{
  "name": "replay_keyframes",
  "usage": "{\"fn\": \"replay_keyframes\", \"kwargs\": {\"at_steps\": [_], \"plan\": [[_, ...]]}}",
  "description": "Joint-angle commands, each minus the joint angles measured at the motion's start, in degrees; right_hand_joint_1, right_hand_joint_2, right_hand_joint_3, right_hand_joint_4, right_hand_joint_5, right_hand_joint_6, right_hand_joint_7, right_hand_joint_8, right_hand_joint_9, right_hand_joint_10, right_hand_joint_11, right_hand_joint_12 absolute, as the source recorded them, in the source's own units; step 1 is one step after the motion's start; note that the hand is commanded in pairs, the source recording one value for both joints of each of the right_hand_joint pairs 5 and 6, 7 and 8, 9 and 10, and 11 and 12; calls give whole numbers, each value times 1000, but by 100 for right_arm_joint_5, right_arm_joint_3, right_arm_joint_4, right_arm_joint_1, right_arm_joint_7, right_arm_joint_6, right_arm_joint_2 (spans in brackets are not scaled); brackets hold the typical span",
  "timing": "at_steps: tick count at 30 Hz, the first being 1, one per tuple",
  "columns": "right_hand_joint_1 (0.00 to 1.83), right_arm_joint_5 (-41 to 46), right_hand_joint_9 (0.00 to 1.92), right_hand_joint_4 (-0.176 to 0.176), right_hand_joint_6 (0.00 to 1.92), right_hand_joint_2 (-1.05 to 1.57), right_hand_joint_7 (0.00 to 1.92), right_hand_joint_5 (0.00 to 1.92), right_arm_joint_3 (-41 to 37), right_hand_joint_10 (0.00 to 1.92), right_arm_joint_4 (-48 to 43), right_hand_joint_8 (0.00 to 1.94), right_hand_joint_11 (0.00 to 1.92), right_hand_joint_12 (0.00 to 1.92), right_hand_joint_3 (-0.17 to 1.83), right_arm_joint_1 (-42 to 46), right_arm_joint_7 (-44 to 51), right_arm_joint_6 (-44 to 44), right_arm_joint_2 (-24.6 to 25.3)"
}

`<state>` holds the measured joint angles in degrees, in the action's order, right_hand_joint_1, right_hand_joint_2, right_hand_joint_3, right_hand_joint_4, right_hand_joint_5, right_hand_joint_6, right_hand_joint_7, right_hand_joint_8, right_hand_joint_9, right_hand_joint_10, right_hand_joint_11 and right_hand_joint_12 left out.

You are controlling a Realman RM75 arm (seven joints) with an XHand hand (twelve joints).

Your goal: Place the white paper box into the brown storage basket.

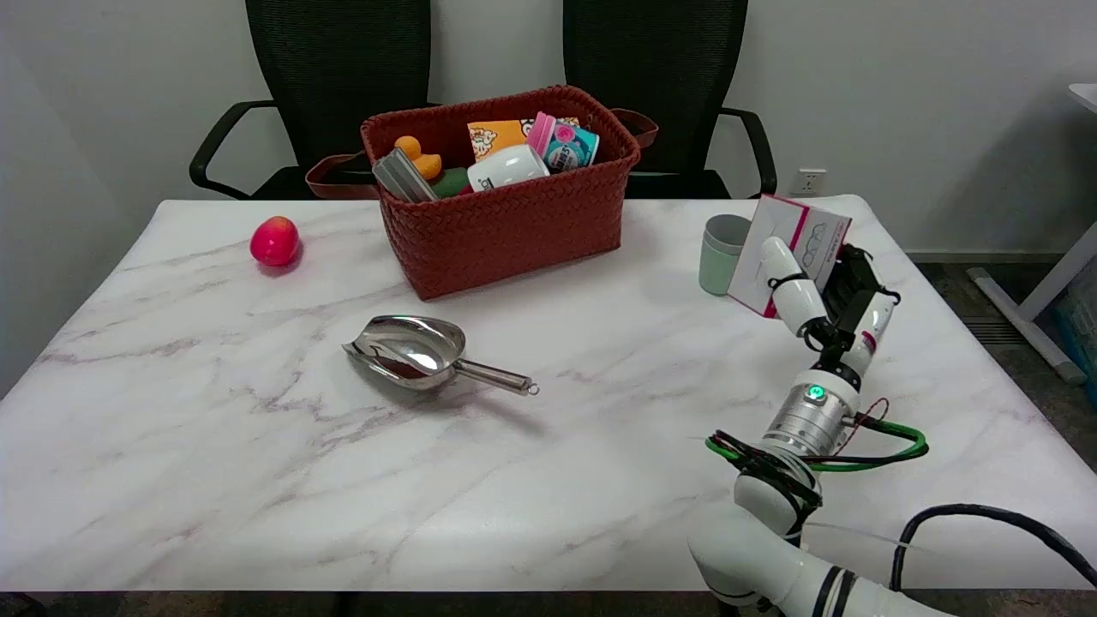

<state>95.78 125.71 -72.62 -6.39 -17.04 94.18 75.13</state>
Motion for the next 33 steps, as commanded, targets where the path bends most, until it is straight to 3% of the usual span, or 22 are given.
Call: {"fn": "replay_keyframes", "kwargs": {"at_steps": [1, 10, 17, 33], "plan": [[1118, -754, 1038, 0, 707, 1003, 1230, 707, -35, 1038, -323, 1230, 886, 886, -175, -153, 17, -239, -90], [1116, -971, 1199, 0, 748, 1043, 1326, 748, -35, 1199, -352, 1326, 951, 951, -175, -553, 62, -770, -194], [1113, -975, 1225, 0, 780, 1074, 1347, 780, -35, 1225, -508, 1347, 1017, 1017, -175, -838, 669, -1211, -298], [1091, -1095, 1242, 0, 782, 1065, 1366, 782, -346, 1242, -276, 1366, 1015, 1015, -175, -1585, 673, -2713, -318]]}}
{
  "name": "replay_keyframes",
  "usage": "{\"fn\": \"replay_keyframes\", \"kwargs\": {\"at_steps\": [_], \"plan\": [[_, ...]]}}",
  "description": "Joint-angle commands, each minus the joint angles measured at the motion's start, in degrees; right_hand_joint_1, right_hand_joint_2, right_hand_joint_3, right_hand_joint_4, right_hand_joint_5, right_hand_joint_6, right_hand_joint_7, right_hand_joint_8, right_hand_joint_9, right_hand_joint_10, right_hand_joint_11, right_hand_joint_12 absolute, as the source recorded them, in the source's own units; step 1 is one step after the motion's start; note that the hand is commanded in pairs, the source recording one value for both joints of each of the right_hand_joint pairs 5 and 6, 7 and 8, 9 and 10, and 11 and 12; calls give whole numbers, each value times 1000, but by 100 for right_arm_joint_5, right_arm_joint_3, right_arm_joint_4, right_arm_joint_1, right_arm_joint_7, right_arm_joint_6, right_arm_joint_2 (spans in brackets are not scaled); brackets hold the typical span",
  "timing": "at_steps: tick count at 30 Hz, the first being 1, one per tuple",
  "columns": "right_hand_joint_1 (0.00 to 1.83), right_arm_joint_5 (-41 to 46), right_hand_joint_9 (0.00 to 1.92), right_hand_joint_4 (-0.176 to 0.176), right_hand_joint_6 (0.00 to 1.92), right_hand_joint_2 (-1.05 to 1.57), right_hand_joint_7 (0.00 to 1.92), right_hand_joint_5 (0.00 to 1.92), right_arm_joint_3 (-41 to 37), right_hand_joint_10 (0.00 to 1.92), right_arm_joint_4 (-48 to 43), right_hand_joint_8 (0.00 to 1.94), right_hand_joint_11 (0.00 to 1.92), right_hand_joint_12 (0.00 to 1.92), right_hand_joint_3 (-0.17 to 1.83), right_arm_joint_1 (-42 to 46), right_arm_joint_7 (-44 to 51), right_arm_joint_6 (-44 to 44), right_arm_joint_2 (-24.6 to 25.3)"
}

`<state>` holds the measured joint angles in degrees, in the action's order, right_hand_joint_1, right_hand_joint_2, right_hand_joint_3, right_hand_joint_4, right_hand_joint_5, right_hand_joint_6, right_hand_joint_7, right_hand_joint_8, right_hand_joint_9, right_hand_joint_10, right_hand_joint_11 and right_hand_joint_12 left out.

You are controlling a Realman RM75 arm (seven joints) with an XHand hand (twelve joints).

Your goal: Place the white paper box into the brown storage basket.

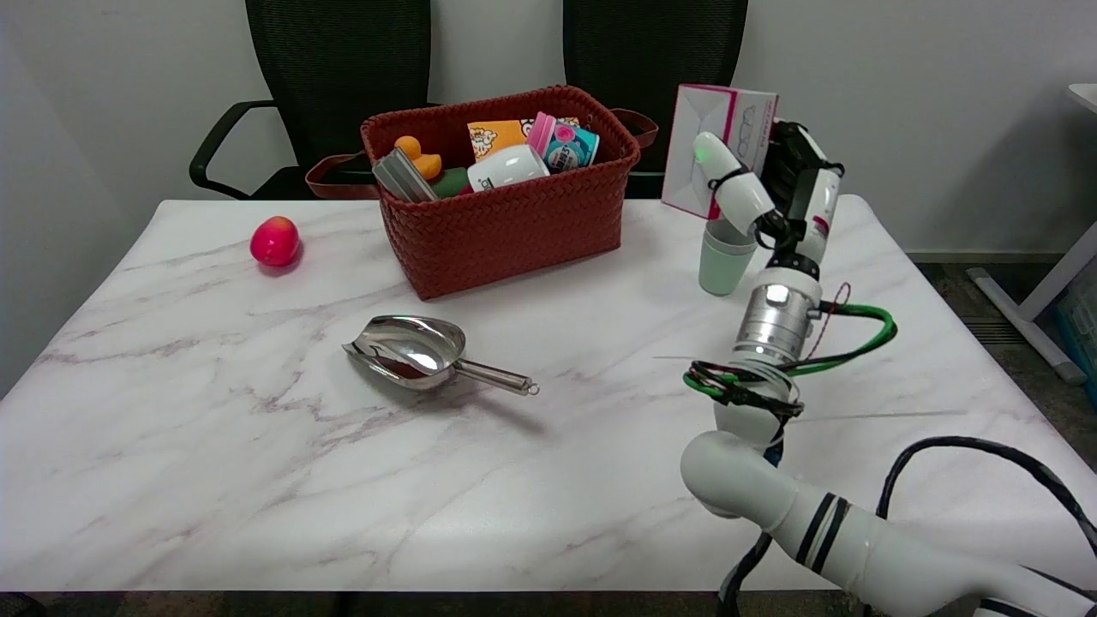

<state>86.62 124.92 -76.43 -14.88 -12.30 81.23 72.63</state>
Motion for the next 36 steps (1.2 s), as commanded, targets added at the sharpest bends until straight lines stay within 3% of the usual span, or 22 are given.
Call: {"fn": "replay_keyframes", "kwargs": {"at_steps": [1, 19, 36], "plan": [[1090, -178, 1243, 0, 784, 1069, 1368, 784, -284, 1243, 113, 1368, 1014, 1014, -175, -780, 211, -1495, -68], [1071, -178, 1242, 0, 789, 1074, 1369, 789, -340, 1242, 906, 1369, 976, 976, -175, -1849, 459, -3147, 52], [1046, -258, 1141, 0, 760, 968, 1279, 760, 72, 1141, 2434, 1279, 722, 722, -148, -3041, 403, -3984, 527]]}}
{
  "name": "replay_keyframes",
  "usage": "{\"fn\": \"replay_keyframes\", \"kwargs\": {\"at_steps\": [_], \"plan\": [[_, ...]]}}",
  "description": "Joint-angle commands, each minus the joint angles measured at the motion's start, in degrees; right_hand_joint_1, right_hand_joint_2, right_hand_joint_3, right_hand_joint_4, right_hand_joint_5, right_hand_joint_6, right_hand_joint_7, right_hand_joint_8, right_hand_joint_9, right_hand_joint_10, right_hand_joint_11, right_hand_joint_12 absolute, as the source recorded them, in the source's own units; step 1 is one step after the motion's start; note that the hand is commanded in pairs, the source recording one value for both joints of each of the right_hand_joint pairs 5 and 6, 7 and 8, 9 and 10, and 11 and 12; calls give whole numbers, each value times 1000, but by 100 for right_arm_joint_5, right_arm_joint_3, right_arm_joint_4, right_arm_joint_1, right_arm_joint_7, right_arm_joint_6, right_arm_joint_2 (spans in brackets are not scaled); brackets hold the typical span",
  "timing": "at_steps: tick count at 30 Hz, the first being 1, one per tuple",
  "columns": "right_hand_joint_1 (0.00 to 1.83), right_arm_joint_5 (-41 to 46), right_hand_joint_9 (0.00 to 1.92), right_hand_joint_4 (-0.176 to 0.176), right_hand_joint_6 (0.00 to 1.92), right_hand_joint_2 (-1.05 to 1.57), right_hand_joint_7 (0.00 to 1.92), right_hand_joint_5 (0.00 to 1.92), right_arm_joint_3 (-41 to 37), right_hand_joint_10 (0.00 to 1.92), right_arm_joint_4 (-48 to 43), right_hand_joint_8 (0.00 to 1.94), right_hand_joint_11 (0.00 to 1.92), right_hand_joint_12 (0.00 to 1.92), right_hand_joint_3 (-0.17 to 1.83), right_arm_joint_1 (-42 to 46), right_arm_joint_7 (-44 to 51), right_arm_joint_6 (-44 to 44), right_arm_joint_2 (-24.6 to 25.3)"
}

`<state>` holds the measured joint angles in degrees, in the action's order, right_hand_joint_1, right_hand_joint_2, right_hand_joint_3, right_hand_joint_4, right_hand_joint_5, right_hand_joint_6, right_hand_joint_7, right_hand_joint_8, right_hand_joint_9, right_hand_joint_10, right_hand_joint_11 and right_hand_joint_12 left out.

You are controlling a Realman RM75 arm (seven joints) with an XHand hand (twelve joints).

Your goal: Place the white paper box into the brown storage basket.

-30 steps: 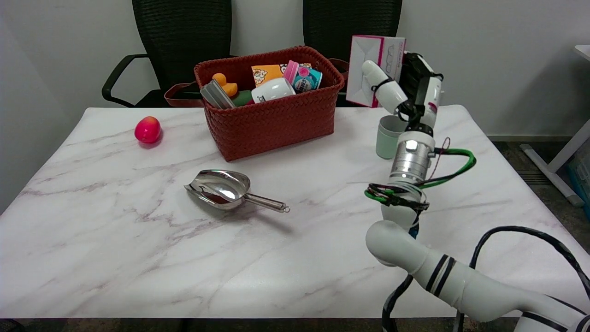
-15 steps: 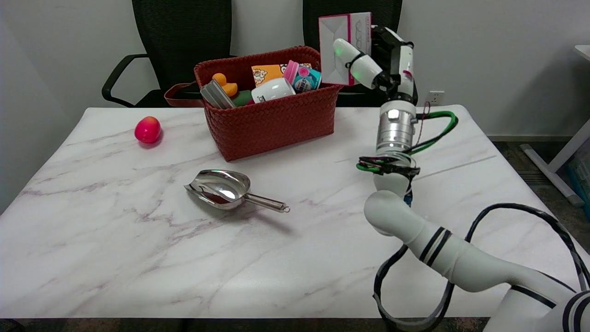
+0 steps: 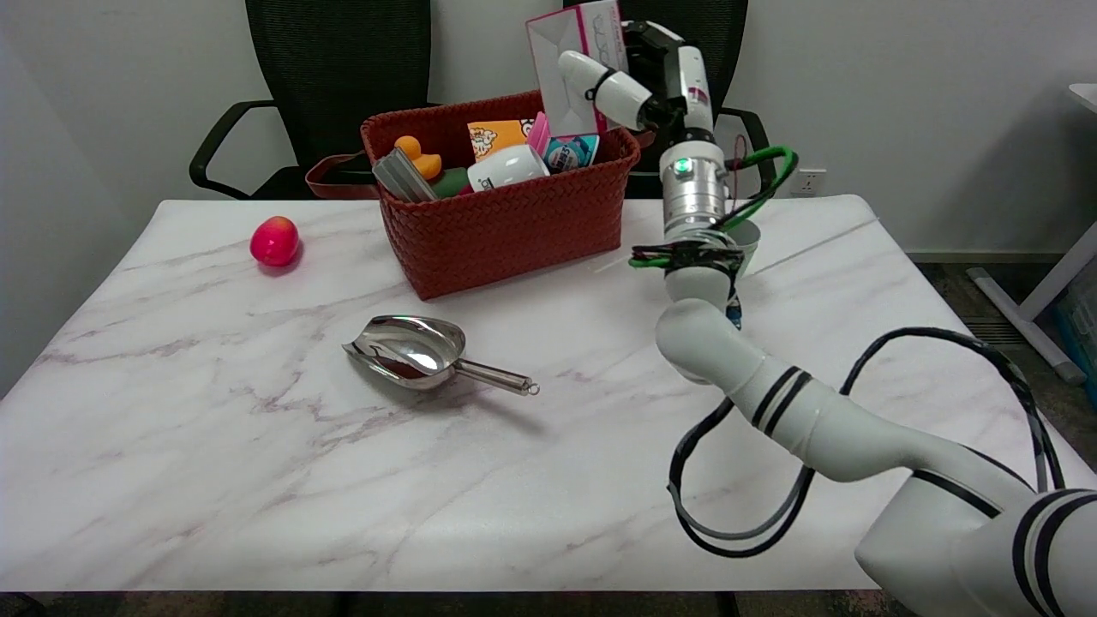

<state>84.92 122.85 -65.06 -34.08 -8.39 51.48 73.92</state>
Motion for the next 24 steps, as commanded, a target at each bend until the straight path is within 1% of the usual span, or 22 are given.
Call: {"fn": "replay_keyframes", "kwargs": {"at_steps": [1, 7, 14, 24], "plan": [[1042, -224, 1137, 0, 761, 965, 1276, 761, 287, 1137, 1441, 1276, 708, 708, -153, -1196, 12, -1044, 446], [1029, -925, 1118, 0, 767, 964, 1264, 767, 351, 1118, 2174, 1264, 675, 675, -161, -1612, 12, -1260, 710], [990, -1410, 1075, 0, 795, 990, 1250, 795, 539, 1075, 3086, 1250, 596, 596, -163, -2055, 12, -1276, 1030], [931, -2698, 1029, 0, 834, 1059, 1235, 834, 539, 1029, 4112, 1235, 478, 478, -175, -2517, 68, -1301, 1395]]}}
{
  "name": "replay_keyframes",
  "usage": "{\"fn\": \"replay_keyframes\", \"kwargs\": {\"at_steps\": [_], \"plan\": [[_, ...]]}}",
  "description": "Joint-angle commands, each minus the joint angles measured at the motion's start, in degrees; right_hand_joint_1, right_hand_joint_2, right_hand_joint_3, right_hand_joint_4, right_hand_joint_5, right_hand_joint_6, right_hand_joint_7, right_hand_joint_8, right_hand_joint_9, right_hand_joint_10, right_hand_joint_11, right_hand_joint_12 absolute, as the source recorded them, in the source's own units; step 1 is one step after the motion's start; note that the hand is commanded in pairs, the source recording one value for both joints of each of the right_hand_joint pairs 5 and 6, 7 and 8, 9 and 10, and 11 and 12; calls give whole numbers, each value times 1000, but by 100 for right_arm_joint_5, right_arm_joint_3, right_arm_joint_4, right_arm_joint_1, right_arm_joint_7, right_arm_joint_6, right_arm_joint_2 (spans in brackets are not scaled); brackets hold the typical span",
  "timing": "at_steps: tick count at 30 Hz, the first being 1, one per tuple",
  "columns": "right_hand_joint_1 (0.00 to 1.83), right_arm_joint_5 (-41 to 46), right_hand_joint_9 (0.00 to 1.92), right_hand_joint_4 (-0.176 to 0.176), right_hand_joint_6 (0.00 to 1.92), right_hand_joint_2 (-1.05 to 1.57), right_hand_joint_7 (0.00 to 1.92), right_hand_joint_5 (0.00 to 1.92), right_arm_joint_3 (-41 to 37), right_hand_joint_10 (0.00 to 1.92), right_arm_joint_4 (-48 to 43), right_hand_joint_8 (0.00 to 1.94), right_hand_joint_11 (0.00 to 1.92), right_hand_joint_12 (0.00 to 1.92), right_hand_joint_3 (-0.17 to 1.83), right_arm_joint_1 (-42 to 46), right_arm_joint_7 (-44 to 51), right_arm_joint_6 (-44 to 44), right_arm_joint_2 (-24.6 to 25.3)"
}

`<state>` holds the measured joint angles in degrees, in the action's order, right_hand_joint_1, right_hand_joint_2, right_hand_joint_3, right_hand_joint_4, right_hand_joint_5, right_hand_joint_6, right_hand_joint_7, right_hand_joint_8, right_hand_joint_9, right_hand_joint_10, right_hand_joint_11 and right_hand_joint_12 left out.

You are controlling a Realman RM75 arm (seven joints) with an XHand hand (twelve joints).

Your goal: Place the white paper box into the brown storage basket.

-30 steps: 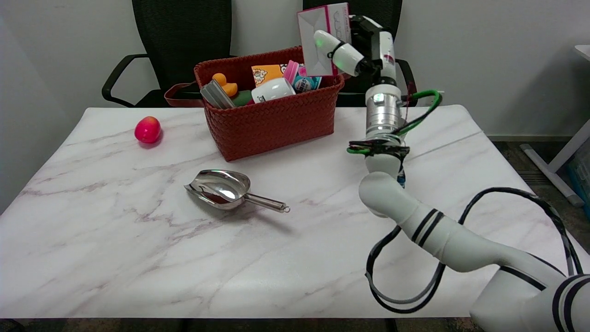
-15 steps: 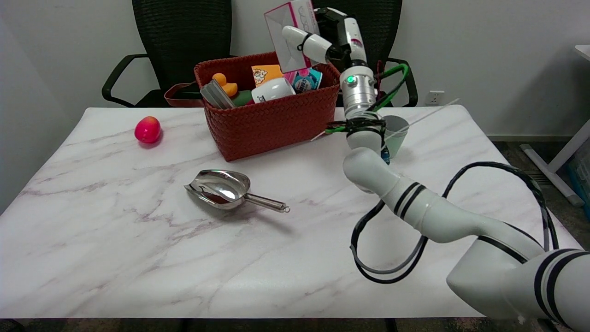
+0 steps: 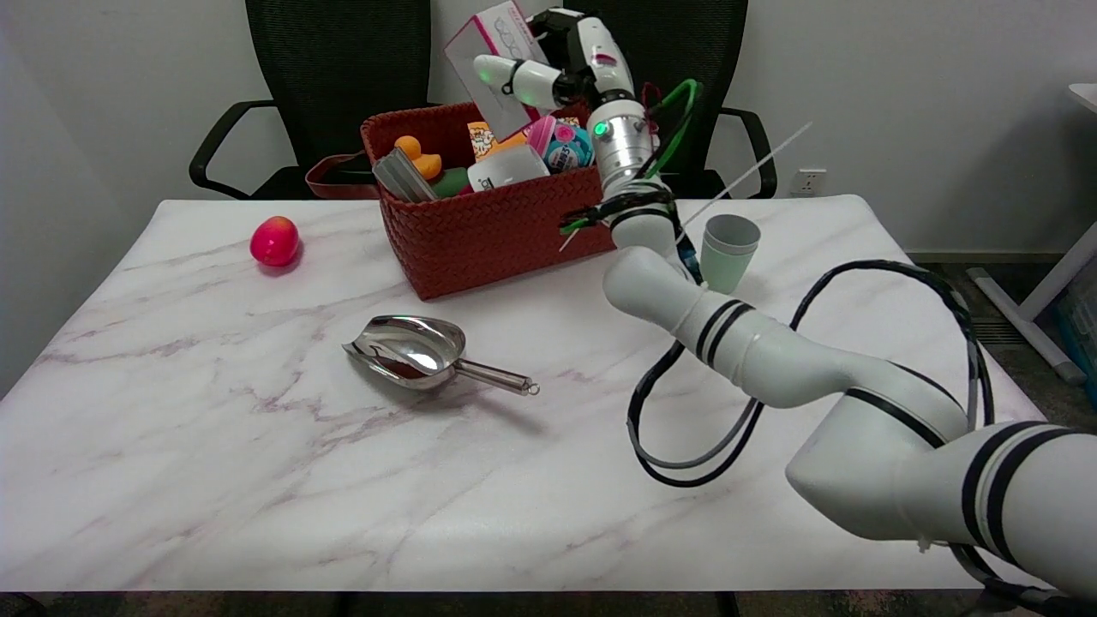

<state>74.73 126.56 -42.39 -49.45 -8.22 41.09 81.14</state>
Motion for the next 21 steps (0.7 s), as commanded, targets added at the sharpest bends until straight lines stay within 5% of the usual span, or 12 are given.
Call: {"fn": "replay_keyframes", "kwargs": {"at_steps": [1, 14, 21], "plan": [[925, -1777, 1021, 0, 835, 1065, 1233, 835, 168, 1021, 1941, 1233, 455, 455, -175, -1022, 51, -274, 708], [861, -3424, 937, 0, 887, 1151, 1206, 887, 136, 937, 2586, 1206, 393, 393, -175, -1529, 1649, -414, 1006], [840, -3512, 906, 0, 926, 1198, 1201, 926, 79, 906, 2870, 1201, 364, 364, -175, -1606, 1707, -621, 1068]]}}
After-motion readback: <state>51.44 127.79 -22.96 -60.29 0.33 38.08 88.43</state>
